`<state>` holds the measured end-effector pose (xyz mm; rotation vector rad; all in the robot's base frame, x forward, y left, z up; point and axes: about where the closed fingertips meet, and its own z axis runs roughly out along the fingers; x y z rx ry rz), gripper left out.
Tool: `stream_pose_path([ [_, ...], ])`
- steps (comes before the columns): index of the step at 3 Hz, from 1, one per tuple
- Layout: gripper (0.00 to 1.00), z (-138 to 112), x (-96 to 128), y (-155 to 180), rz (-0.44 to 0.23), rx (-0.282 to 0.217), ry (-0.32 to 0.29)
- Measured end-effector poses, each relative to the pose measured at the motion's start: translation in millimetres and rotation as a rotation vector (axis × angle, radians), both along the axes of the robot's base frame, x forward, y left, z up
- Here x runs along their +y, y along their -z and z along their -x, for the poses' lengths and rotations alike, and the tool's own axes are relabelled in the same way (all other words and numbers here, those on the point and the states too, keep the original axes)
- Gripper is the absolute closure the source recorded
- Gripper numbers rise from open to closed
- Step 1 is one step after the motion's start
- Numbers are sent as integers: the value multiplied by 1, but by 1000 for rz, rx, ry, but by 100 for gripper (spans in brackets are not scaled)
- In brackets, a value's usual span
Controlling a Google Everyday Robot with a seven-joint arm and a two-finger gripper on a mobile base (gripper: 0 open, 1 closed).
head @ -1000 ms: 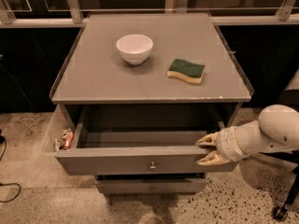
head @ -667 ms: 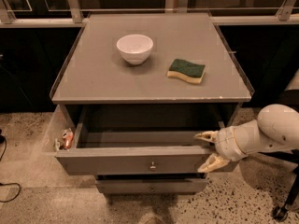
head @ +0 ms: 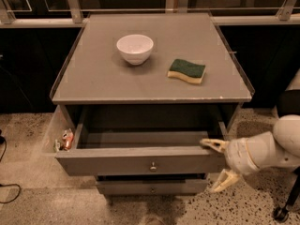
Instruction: Open top drawer
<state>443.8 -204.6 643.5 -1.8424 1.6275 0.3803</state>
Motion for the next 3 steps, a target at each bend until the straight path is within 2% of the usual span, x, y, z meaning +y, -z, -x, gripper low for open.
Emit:
stream_pose_path([
  [1, 42, 45, -21, 8, -18, -6, -16],
  [3, 89, 53, -25, -1, -25, -5, -15],
])
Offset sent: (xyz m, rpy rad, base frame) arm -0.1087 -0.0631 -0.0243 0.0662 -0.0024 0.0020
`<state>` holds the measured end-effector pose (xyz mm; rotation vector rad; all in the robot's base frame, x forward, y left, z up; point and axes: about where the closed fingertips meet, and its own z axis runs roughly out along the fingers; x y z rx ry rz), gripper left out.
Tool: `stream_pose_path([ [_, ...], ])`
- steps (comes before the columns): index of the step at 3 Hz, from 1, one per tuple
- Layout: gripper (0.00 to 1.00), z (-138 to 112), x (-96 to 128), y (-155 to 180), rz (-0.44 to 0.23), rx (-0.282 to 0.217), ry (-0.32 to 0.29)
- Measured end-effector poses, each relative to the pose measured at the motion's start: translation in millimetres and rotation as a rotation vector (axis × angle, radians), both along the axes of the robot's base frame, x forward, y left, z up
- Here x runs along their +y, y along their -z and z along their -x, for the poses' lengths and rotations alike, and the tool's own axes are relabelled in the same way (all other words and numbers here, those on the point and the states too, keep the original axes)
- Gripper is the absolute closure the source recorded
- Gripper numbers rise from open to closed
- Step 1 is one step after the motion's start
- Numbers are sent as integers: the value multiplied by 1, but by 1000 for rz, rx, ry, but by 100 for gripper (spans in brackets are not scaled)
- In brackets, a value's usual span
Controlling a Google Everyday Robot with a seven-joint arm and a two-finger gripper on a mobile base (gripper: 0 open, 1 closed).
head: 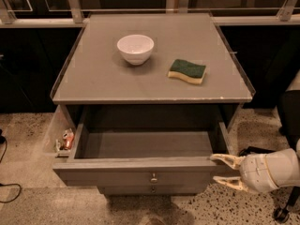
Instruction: Open top drawer
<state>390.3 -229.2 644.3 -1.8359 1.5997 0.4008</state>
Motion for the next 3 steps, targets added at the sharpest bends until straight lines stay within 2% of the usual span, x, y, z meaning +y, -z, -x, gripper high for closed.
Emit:
stream_pose_path([
  [1, 85, 0, 0, 0, 0, 0, 0],
  [3, 39, 0, 0, -5, 0, 0, 0],
])
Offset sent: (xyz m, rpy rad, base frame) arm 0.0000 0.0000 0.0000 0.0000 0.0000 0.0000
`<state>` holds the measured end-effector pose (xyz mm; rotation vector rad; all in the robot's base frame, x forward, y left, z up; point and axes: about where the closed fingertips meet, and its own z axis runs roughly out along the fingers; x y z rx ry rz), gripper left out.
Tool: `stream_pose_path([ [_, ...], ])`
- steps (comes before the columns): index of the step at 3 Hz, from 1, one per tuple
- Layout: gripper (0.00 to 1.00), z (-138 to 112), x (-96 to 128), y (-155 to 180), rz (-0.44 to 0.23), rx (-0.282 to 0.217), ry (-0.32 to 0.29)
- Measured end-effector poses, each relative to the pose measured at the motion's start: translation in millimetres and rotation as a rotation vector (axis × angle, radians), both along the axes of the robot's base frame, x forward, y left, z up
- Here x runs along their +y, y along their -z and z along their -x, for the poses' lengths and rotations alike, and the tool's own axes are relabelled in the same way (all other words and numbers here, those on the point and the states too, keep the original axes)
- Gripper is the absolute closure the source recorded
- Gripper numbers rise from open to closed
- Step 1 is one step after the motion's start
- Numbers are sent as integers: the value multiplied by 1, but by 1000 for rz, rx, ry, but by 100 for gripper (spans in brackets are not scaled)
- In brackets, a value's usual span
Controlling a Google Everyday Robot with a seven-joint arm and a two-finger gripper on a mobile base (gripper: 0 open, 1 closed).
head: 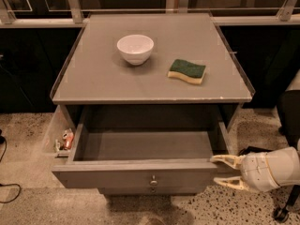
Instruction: Open top drawer
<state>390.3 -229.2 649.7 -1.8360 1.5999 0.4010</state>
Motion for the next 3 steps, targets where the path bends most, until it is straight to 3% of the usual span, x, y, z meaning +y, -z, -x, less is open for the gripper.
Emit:
stream_pose_path([
  [1, 16, 0, 0, -4, 0, 2, 0],
  [2, 0, 0, 0, -4, 0, 2, 0],
  [3, 0, 0, 0, -4, 0, 2, 0],
])
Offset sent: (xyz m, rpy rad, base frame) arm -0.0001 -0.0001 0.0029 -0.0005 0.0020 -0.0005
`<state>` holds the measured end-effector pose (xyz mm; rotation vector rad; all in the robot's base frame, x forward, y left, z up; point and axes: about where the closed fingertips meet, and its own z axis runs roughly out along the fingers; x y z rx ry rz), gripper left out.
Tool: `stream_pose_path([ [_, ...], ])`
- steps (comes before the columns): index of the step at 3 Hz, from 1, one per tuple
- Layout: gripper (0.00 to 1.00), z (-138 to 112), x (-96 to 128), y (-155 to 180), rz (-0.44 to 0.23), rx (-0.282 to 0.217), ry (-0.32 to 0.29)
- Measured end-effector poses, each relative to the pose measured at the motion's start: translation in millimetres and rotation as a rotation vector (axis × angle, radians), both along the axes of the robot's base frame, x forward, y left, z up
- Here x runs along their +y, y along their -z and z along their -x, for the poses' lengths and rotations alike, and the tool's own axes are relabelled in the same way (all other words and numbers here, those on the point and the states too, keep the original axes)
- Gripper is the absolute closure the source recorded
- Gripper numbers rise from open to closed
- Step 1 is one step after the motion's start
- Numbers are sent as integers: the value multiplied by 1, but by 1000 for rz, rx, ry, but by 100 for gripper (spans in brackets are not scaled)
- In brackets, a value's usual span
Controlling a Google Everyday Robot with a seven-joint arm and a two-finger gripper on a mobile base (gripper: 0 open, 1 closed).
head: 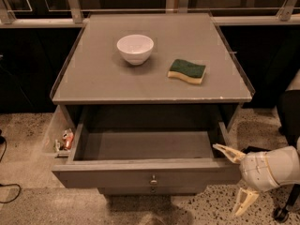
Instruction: Open top drawer
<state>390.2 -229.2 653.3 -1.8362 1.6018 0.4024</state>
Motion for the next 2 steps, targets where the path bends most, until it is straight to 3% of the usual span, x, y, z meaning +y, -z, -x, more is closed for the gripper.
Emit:
stream_pose_path([
  [2, 0, -20, 18, 18, 13, 50, -16],
])
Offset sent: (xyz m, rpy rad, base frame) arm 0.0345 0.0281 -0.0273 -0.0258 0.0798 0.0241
